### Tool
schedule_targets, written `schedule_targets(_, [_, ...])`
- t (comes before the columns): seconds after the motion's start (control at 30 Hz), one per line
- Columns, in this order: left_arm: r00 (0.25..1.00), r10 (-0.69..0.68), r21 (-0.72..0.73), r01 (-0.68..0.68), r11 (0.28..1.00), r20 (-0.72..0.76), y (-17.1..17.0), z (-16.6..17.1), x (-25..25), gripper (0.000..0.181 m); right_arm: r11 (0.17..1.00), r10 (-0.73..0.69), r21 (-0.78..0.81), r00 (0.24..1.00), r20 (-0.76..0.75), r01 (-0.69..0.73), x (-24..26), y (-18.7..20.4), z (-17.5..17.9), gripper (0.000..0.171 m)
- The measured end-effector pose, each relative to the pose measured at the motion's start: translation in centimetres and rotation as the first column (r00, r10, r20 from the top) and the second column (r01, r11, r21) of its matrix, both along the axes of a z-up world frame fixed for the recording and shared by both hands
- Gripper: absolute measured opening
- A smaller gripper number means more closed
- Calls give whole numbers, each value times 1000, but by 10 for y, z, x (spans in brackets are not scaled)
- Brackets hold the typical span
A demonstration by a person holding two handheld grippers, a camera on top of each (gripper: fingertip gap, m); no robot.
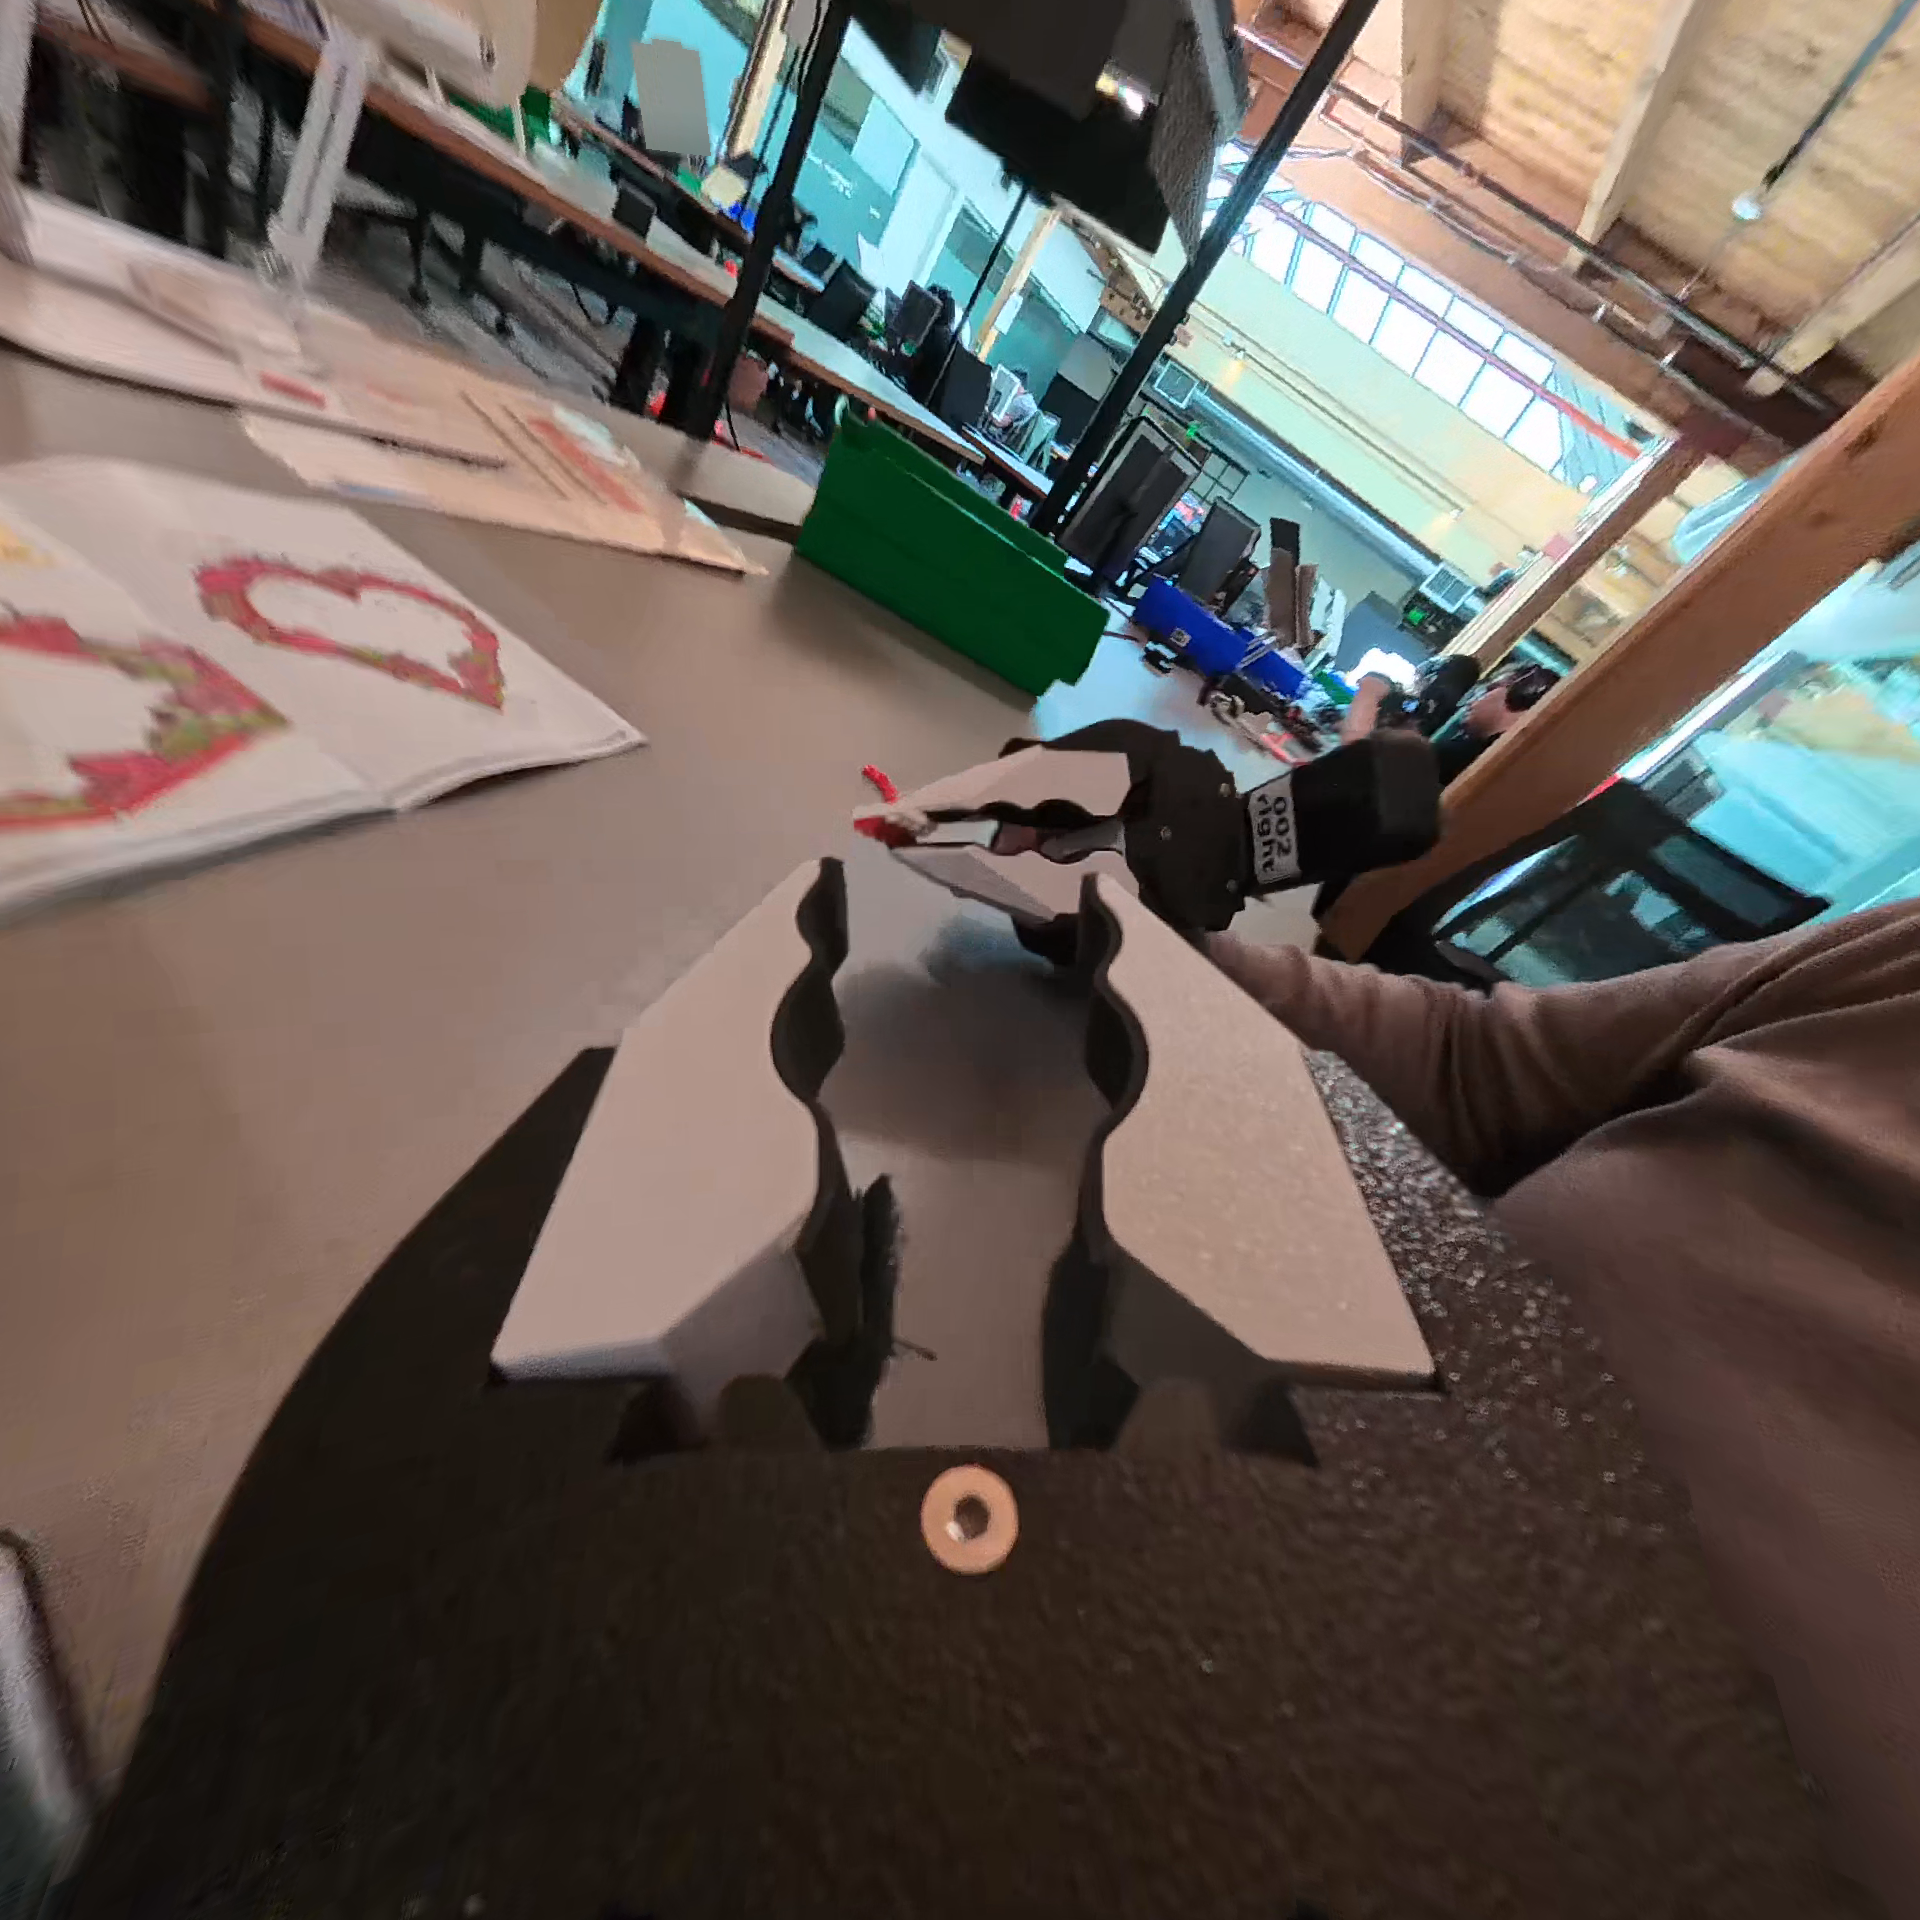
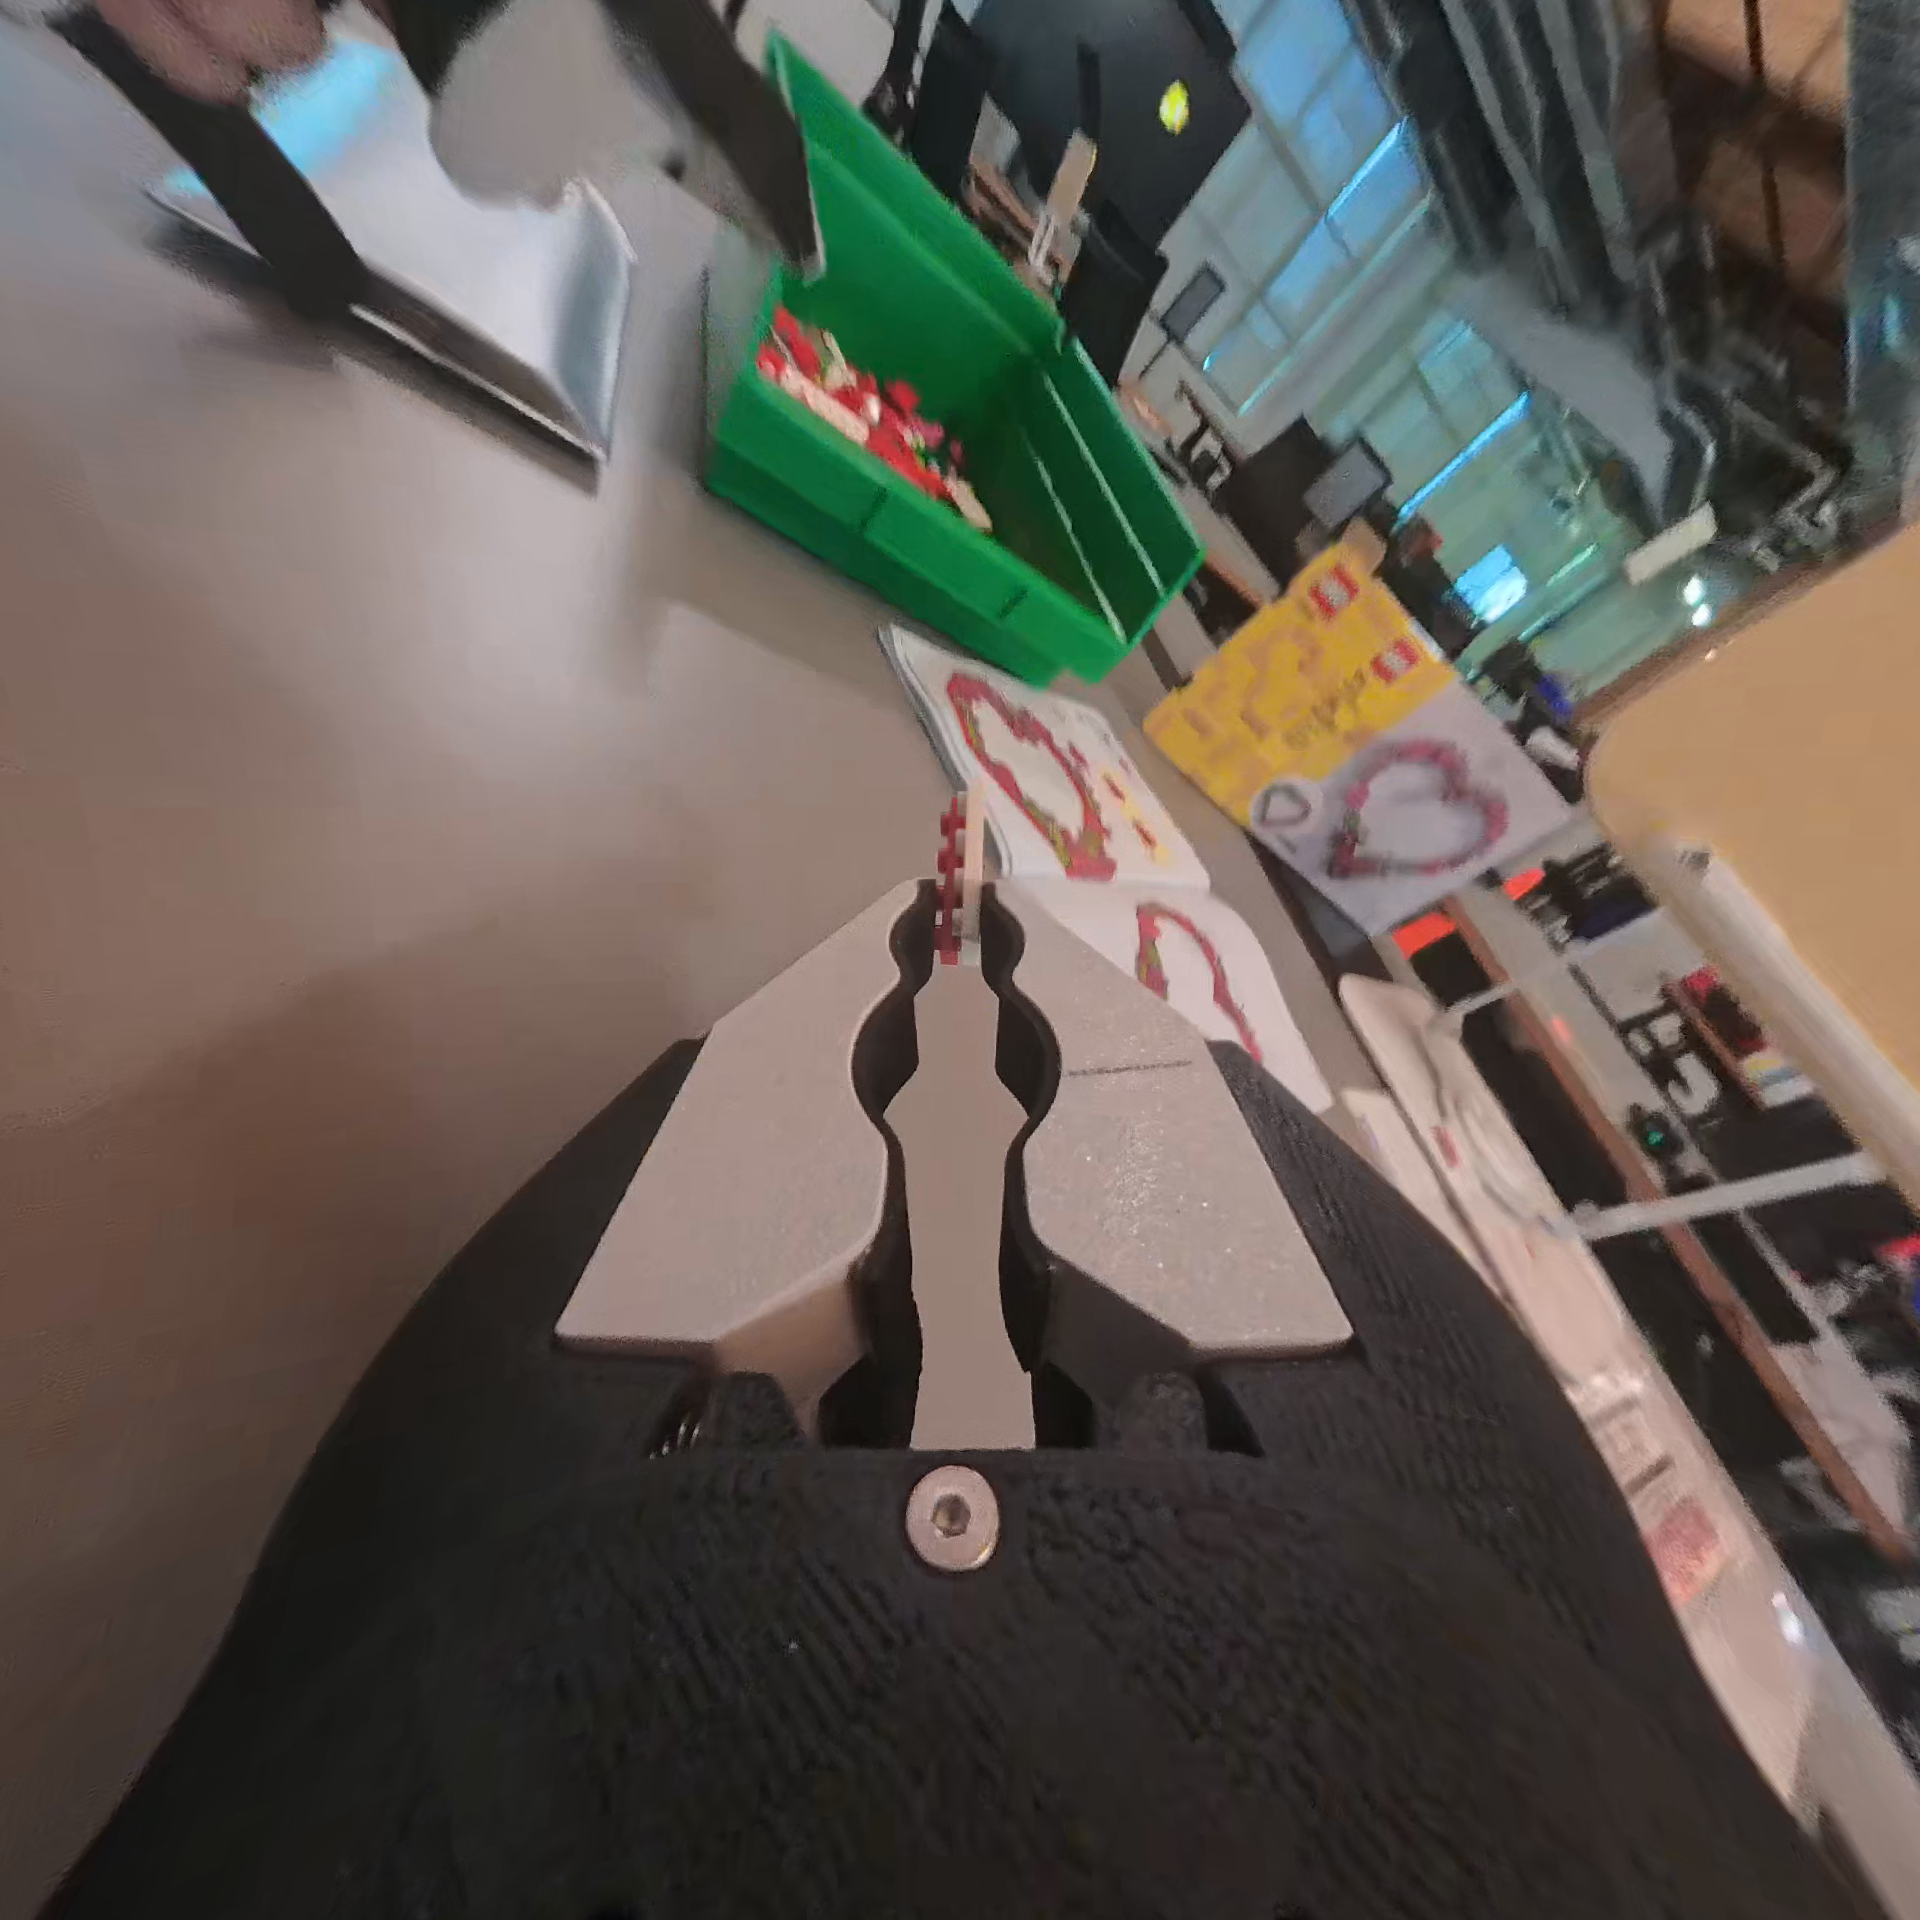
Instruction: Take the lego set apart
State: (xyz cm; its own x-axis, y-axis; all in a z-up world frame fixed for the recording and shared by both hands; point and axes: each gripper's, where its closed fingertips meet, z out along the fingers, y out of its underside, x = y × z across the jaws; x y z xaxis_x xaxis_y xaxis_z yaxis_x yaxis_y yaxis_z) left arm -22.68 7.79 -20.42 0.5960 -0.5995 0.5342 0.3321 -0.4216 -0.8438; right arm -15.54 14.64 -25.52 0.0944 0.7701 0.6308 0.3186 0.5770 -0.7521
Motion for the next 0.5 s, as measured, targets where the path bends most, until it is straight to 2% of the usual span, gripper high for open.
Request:
schedule_targets(0.13, [991, -89, -132, 101, 986, 98, -5, -19, 27, 48, 984, 45, 171, 999, -9, -43, -8, -24, 15, 7])
schedule_targets(0.23, [968, -150, -167, 185, 968, 201, -5, -22, 45, 52, 965, 61, 253, 998, 22, -64, -11, -34, 14, 7])
schedule_targets(0.3, [966, -146, -172, 185, 968, 215, -2, -25, 48, 49, 961, 78, 265, 997, 26, -82, -12, -40, 13, 6])
schedule_targets(0.4, [970, -122, -116, 148, 982, 209, -5, -15, 43, 40, 963, 67, 260, 997, 30, -73, -13, -41, 9, 7])
schedule_targets(0.47, [973, -156, -52, 167, 985, 171, -25, -2, 42, 30, 965, 34, 260, 999, 13, -37, -12, -35, 7, 6])
schedule_targets(0.5, [977, -183, -27, 187, 982, 107, -40, 0, 45, 26, 967, 23, 254, 1000, -4, -21, -11, -32, 6, 6])
